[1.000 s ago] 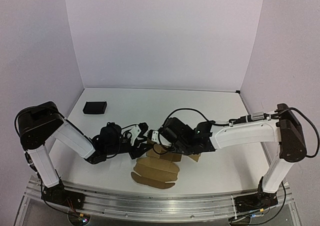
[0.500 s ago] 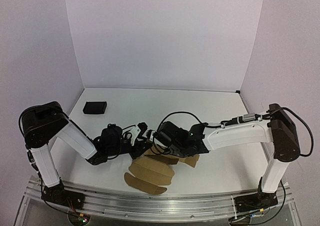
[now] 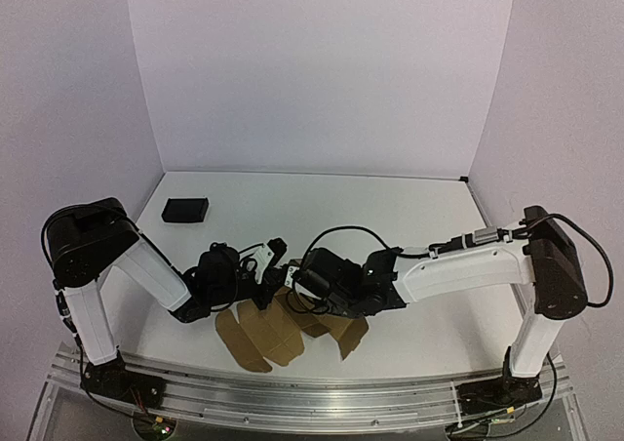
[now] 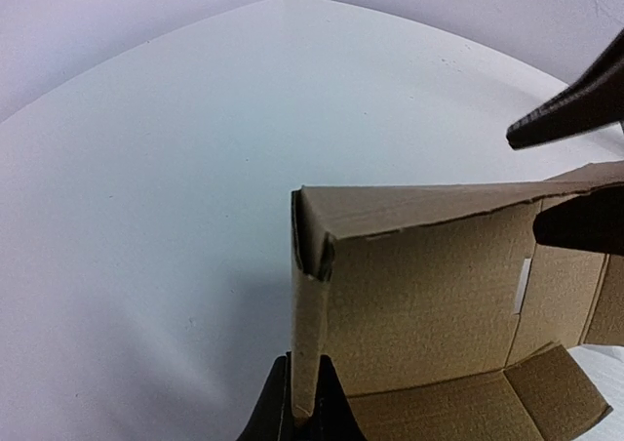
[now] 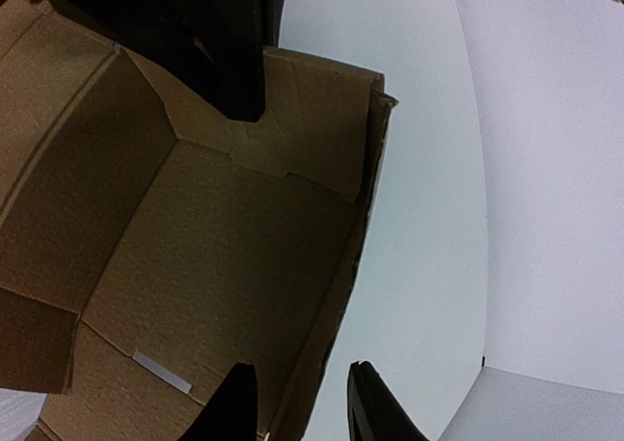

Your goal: Fold the paper box

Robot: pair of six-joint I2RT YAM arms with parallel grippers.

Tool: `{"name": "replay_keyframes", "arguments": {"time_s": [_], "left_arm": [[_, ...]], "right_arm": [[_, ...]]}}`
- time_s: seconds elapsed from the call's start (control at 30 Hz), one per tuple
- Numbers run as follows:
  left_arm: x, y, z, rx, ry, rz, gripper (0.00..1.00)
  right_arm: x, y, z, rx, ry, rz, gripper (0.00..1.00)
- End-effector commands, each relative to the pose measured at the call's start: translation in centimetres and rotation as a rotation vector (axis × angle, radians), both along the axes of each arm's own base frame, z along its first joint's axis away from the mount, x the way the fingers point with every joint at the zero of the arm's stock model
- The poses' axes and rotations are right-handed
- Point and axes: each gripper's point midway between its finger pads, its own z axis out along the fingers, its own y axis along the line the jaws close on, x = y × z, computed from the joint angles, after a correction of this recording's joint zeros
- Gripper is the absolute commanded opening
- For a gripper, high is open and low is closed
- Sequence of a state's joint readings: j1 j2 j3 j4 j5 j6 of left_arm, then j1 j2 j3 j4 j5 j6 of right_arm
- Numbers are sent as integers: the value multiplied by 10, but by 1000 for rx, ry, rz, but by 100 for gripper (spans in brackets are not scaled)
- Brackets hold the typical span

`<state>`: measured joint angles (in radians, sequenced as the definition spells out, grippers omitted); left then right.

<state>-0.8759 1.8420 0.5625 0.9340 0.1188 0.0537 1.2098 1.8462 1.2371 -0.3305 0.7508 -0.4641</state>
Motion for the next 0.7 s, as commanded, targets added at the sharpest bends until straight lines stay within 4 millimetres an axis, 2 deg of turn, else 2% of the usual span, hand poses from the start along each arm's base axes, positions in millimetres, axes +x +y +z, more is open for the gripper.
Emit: {"name": "replay_keyframes", "arguments": {"time_s": [0.0, 0.13, 0.23, 0.3, 0.37, 0.43, 0.57, 0.63, 0.67], "left_arm": [[1, -2, -1, -3, -6, 8, 0], [6, 0, 2, -2, -20, 34, 0], [11, 0, 4, -10, -20, 54, 0], [13, 0, 4, -20, -6, 65, 0], [15, -1, 4, -28, 8, 67, 0], [14, -2, 4, -48, 33, 66, 0], [17, -4, 8, -84, 67, 72, 0], [18, -6, 11, -97, 70, 72, 0], [19, -7, 12, -101, 70, 73, 0]], "right_arm": [[6, 18, 33, 136, -9, -21, 46], [4, 27, 73, 336, 57, -40, 75], [-2, 32, 104, 569, 230, -50, 86], [-3, 27, 122, 724, 367, -77, 93], [-3, 16, 129, 842, 511, -123, 96], [2, -3, 123, 897, 578, -200, 96], [13, -39, 100, 943, 581, -403, 91], [17, -53, 87, 952, 566, -500, 79], [16, -55, 81, 954, 575, -533, 69]]}}
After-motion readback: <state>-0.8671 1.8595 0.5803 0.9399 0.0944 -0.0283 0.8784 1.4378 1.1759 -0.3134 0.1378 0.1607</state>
